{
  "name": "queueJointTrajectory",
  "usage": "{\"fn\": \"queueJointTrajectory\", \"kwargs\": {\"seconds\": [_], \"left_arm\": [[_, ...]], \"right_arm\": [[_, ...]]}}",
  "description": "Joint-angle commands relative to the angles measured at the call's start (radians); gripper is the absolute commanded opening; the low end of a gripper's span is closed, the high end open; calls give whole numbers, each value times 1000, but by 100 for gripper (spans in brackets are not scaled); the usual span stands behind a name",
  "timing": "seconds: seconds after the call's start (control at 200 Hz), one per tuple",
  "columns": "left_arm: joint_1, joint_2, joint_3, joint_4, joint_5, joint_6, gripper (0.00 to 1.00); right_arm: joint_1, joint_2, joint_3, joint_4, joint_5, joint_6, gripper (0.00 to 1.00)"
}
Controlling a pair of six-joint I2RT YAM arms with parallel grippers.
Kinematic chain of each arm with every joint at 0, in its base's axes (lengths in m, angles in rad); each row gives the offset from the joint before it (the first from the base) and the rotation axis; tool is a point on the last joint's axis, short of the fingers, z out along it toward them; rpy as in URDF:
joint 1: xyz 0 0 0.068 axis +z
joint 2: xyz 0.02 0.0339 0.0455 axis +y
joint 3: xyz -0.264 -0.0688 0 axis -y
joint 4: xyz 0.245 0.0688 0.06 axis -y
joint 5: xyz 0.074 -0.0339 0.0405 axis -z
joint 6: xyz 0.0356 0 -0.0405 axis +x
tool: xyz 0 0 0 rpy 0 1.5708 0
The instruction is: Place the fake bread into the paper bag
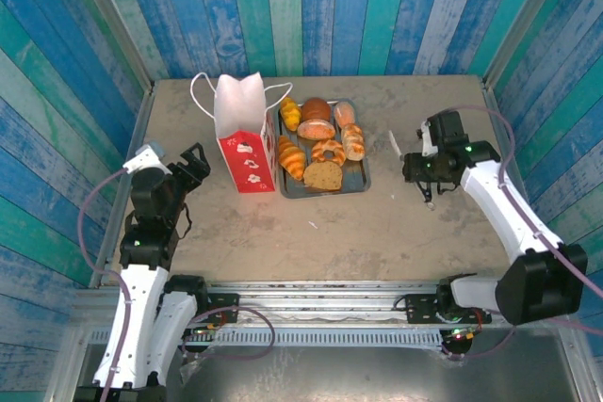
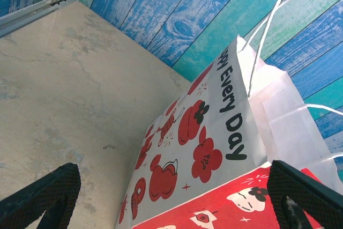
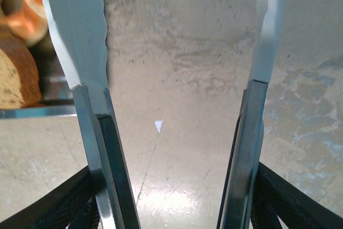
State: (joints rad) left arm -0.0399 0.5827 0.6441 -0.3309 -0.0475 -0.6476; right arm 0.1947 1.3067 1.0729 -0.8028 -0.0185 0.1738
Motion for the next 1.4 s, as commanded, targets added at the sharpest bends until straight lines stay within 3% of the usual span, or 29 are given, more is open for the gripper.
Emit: {"fn": "queueJointTrajectory", "kwargs": {"seconds": [0.0, 0.626, 0.872, 1.127, 1.392], "left_arm": [[4, -2, 9, -11, 18, 3, 94], [5, 19, 35, -19, 54, 14, 94], [5, 42, 147, -79, 92, 63, 94], [4, 265, 342, -149, 207, 131, 94], [5, 446, 347, -73, 199, 143, 94]], "right_arm": [[-8, 47, 43, -57, -14, -60, 70], [-12, 97, 118, -107, 37, -82, 72], [-12, 55, 161, -132, -47, -104, 71], [8, 33, 202, -186, -113, -112, 69], [143, 128, 297, -222, -41, -96, 69]]}}
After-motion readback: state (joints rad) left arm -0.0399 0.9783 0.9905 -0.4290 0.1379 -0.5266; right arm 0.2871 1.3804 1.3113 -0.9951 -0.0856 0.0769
